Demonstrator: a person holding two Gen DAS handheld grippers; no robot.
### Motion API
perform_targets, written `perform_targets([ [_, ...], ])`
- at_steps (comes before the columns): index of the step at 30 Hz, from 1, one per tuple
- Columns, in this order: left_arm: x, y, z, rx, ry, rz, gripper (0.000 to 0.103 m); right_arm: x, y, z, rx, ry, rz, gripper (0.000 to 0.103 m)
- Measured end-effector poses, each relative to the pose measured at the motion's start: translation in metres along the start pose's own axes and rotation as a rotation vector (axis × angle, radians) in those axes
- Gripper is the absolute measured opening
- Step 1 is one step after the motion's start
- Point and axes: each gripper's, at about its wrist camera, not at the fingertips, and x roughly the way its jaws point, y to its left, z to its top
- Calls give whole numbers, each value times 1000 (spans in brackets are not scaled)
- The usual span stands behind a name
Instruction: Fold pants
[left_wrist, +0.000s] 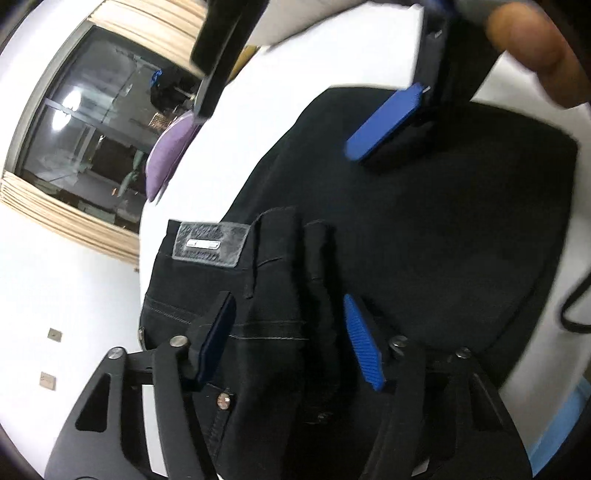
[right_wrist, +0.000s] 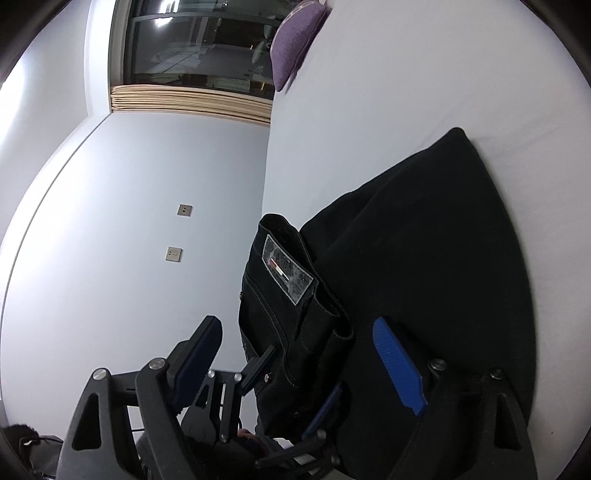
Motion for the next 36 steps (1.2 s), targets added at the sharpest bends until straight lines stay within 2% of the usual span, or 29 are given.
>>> perform_targets([
  [2, 7, 4, -2, -2, 16, 2, 51, 2, 1, 0, -1, 5, 5, 87],
  [6, 14, 9, -4, -16, 37, -11, 28, 4, 4, 1, -12, 12, 10, 87],
  [7, 14, 10, -4, -24, 35, -19, 26, 3, 4, 1, -15, 14, 10, 87],
  [9, 9, 15, -6, -50, 12, -31, 16, 6, 6, 1, -24, 24, 1, 87],
  [11, -1, 24, -6, -88, -27, -39, 11, 8, 9, 2, -34, 36, -10, 87],
  [18, -49, 41, -18, -177, -172, -93, 9, 26, 21, 7, -74, 108, -49, 87],
  [22, -72, 25, -25, -125, -263, -156, 9, 38, 19, 14, -47, 160, -31, 87],
  [25, -82, 10, -25, -81, -295, -196, 9, 52, 19, 16, -47, 209, -47, 87],
  [26, -83, 7, -24, -70, -301, -199, 9, 55, 18, 16, -46, 218, -48, 80],
  [27, -84, 6, -24, -65, -304, -202, 9, 57, 18, 16, -48, 225, -47, 68],
  [28, -84, 6, -23, -69, -306, -206, 9, 59, 17, 15, -53, 235, -69, 62],
  [30, -87, 7, -23, -78, -306, -215, 9, 56, 15, 14, -63, 228, -112, 32],
  [31, -87, 7, -22, -76, -311, -223, 9, 52, 14, 13, -68, 218, -133, 24],
  [33, -90, 5, -19, -64, -322, -239, 9, 41, 11, 11, -77, 187, -165, 18],
  [36, -88, 5, -10, -37, -345, -258, 9, 21, 16, 4, -130, 132, -230, 16],
])
